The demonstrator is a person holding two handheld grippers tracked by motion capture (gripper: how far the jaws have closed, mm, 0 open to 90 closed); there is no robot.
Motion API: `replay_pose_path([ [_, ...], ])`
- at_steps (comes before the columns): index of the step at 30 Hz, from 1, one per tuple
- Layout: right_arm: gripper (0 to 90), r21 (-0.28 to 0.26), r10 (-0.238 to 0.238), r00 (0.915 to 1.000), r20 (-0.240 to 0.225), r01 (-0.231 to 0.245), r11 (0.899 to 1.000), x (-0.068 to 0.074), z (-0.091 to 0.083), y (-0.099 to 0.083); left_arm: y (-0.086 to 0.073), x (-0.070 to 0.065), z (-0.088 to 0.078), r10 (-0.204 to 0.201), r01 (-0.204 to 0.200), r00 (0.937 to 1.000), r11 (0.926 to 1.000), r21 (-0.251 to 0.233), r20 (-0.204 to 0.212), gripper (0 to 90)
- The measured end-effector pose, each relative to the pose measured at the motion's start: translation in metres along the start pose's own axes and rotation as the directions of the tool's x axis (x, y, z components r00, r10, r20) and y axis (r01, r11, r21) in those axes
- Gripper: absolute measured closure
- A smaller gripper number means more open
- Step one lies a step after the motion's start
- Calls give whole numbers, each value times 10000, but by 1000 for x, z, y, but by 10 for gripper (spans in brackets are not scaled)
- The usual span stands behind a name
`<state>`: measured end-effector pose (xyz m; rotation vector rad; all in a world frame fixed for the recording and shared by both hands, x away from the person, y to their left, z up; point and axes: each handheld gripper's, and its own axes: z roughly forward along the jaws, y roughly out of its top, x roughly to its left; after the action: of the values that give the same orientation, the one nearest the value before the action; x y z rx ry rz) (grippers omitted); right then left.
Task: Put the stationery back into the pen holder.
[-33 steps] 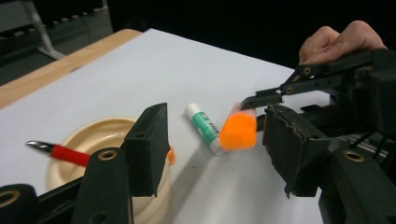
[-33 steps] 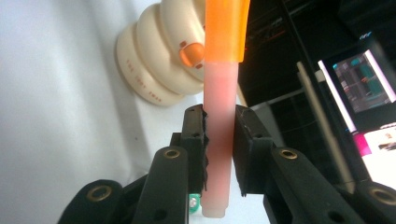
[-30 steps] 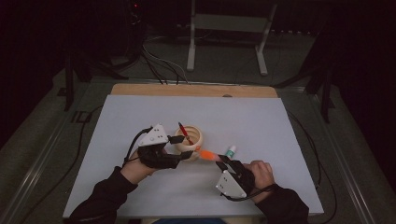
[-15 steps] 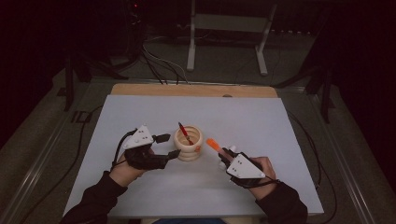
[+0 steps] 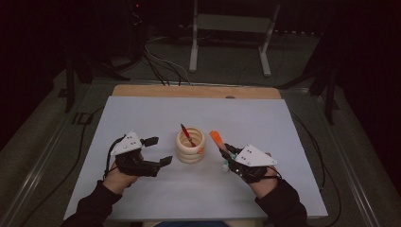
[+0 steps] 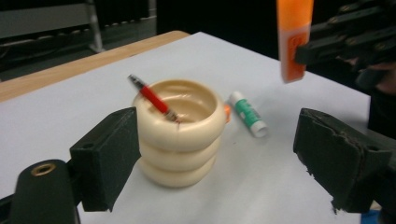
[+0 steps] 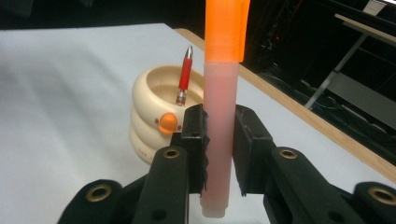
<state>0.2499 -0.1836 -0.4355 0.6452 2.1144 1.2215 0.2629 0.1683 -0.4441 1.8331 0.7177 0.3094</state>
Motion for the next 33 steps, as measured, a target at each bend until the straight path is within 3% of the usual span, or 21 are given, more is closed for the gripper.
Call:
replay_pose_path([
  [7, 763, -172, 642, 9973, -346, -649, 9977, -5, 6, 6, -12, 3, -2, -80, 88, 9997, 9993, 350, -235, 68],
  [21, 763, -425, 1209, 9907, -628, -1237, 9914, -9, 17, 19, -35, 2, 1, 151, -102, 9980, 9968, 799, -621, 2],
  [33, 763, -683, 1922, 9772, -900, -1986, 9777, -16, 28, 32, -43, 5, -3, 63, -14, 9966, 9982, 593, -819, 2],
])
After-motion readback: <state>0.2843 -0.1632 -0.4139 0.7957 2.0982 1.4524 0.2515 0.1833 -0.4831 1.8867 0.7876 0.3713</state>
